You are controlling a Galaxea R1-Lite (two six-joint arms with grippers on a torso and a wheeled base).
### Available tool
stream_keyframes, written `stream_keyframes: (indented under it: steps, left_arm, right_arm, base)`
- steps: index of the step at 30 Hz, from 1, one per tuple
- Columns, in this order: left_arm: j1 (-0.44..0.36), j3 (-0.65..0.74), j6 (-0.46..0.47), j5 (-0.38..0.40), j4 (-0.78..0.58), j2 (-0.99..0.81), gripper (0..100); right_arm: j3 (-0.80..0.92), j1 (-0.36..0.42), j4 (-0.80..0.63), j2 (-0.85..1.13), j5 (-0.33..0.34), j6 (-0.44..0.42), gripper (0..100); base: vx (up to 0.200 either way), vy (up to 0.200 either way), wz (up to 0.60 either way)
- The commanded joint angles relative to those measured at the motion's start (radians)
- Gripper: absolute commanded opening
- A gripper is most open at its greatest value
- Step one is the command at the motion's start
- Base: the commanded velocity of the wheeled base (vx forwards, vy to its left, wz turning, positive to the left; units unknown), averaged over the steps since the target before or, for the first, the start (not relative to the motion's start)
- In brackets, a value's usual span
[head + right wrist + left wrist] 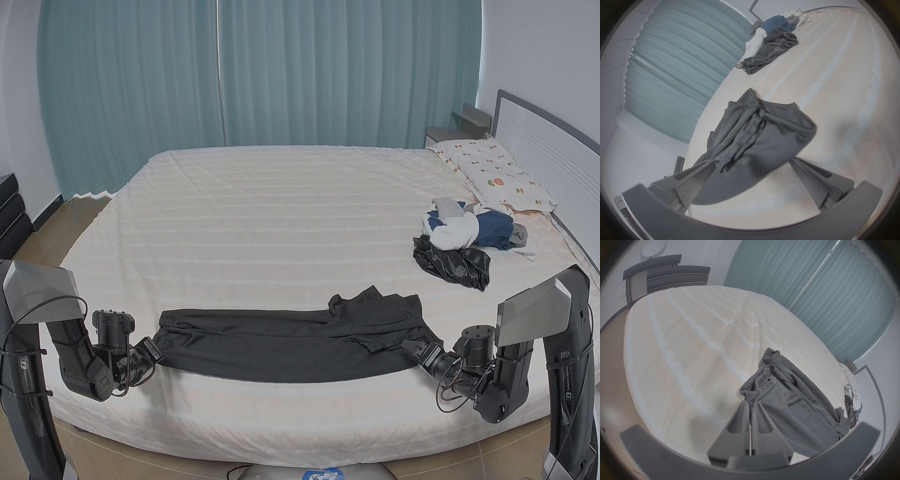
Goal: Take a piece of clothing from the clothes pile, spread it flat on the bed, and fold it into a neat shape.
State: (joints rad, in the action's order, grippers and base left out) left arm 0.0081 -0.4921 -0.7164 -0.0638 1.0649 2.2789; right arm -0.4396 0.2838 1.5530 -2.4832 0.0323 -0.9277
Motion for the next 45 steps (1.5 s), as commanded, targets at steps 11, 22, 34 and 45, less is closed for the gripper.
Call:
stream_keyframes:
  steps: [11,22,34,45]
  left_arm:
    - [0.003,-0.005,-0.002,0.001,0.001,0.004,0]
    - [0.003,-0.006,0.000,0.002,0.001,0.007,0]
    - [0.010,0.000,0.026,0.001,-0.008,-0.003,0]
    - [0.026,0.009,0.083,0.001,-0.115,-0.065,0]
  right_arm:
    - [-0.133,0.028,-0.111,-0.023,-0.065,0.001,100]
    - [-0.096,0.032,-0.100,-0.022,-0.091,0.003,0]
    - [0.004,0.038,-0.079,0.030,-0.091,0.006,0]
    - [0.081,0.038,-0.096,0.075,-0.083,0.056,0]
  base:
    - [0.000,0.000,0.00]
    - [0.000,0.000,0.00]
    - [0.000,0.000,0.00]
    - [0.000,0.000,0.00]
